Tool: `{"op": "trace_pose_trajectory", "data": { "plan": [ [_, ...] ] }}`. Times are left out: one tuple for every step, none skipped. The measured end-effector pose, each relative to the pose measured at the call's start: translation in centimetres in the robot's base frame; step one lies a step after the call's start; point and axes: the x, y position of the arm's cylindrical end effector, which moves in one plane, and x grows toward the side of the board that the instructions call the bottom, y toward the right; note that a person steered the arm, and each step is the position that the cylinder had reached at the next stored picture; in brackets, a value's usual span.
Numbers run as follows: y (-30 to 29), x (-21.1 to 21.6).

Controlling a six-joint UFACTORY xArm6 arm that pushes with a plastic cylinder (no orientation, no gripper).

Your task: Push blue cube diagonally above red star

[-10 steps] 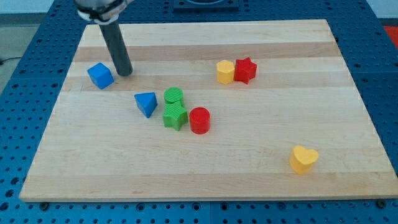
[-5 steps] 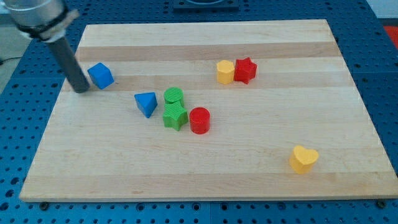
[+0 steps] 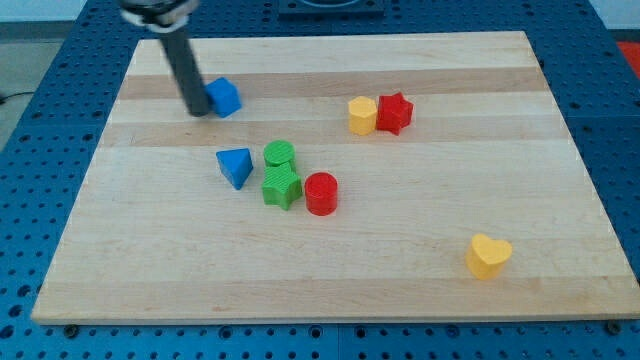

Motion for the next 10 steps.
{"op": "trace_pose_trajectory", "data": {
  "plan": [
    [3.5,-3.8],
    [5.9,-5.4],
    [9.5,-3.5],
    [11.5,-1.5],
    [15.3,-2.0],
    [20.9,-2.3],
    [21.5,-3.4],
    [15.7,-3.2],
    [15.4,-4.8],
    [22.1,-7.0]
  ]
}}
